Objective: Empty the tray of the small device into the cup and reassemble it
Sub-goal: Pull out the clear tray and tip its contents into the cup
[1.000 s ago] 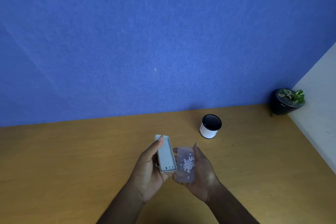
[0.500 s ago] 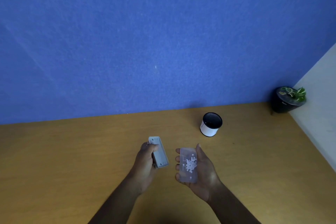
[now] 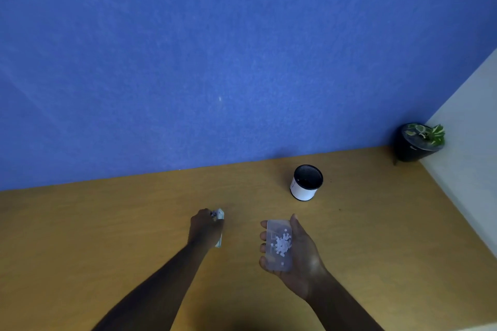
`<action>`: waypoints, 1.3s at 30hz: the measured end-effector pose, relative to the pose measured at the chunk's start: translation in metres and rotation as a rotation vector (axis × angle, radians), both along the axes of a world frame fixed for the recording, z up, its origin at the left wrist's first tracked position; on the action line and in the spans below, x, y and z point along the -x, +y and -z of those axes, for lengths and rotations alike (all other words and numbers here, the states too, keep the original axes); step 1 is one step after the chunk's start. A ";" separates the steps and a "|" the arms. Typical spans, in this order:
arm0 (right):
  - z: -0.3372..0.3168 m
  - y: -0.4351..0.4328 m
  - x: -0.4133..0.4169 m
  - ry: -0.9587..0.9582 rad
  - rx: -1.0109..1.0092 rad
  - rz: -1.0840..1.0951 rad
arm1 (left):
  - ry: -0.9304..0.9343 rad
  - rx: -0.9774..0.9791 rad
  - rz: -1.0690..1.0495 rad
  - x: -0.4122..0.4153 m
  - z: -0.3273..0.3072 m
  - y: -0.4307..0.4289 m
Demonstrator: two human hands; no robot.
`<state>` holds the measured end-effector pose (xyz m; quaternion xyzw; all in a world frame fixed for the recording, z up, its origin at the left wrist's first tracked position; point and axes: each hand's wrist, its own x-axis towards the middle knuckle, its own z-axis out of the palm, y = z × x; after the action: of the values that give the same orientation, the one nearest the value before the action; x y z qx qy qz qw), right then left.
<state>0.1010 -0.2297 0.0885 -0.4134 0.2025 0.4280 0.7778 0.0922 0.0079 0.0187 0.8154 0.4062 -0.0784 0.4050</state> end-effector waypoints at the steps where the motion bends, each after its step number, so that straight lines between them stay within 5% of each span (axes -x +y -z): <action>1: 0.002 0.000 0.000 0.002 -0.001 0.003 | 0.009 -0.011 -0.012 -0.002 0.001 -0.001; 12: 0.005 -0.001 -0.002 0.029 0.000 0.020 | 0.156 -0.121 0.002 -0.024 0.069 0.023; 28: -0.002 0.000 -0.004 -0.005 0.025 -0.004 | 0.212 -0.102 -0.037 -0.011 0.013 0.009; 33: -0.001 -0.004 -0.009 -0.001 -0.006 0.016 | 0.130 -0.338 0.013 -0.014 -0.010 -0.001; 39: 0.000 -0.006 -0.017 -0.011 0.037 0.032 | -0.253 0.205 0.233 -0.026 -0.059 -0.041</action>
<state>0.1178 -0.2359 0.0885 -0.4269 0.2128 0.4092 0.7778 0.1187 -0.0327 0.0782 0.8146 0.2446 -0.0626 0.5222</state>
